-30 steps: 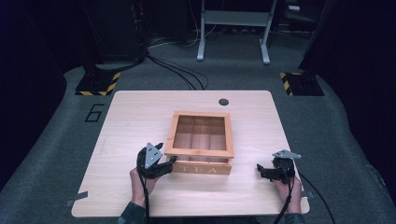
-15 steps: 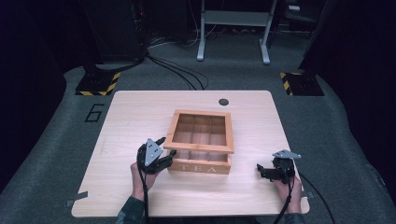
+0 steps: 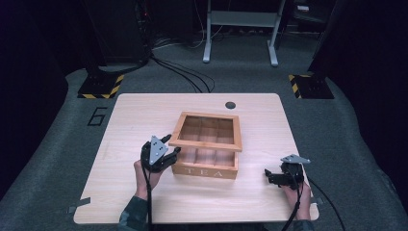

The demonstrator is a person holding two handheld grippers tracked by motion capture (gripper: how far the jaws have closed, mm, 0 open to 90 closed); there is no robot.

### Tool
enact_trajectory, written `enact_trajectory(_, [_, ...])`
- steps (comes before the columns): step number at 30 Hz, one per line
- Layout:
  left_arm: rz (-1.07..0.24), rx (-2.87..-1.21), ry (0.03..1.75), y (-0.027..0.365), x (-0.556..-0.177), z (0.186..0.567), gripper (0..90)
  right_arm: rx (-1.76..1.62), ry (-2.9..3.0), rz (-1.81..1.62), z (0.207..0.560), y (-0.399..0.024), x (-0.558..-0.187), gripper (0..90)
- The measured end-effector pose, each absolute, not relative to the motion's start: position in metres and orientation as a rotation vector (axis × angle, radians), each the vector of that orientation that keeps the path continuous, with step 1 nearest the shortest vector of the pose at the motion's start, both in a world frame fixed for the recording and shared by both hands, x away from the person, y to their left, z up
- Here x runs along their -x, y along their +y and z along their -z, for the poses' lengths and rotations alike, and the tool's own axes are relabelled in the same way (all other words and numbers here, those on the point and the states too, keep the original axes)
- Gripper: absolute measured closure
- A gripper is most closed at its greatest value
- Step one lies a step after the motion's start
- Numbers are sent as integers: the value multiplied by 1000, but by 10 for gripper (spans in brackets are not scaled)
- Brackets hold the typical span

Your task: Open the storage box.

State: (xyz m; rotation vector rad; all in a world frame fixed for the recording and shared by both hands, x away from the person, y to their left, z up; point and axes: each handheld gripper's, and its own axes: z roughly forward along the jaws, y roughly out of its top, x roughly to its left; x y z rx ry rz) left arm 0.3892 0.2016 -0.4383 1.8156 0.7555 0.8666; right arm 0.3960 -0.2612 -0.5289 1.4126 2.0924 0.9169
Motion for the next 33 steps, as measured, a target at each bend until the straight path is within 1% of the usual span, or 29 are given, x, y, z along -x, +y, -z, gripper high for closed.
enact_trajectory(3, [-876, -1820, 756, 201, -391, 434, 492, -1412, 2093, -917, 529, -261, -396, 94])
enact_trajectory(9, [-892, -1813, 762, 202, -395, 428, 544, -1413, 2093, -917, 529, -261, -396, 94])
enact_trajectory(12, [-883, -1800, 779, 202, -397, 424, 573, -1412, 2092, -918, 529, -261, -396, 94])
enact_trajectory(20, [-871, -1802, 807, 202, -402, 413, 601, -1412, 2093, -917, 529, -261, -396, 94])
enact_trajectory(22, [-859, -1803, 818, 203, -403, 410, 622, -1412, 2092, -917, 529, -261, -396, 94])
enact_trajectory(33, [-839, -1835, 826, 196, -403, 402, 621, -1412, 2092, -917, 529, -261, -396, 94])
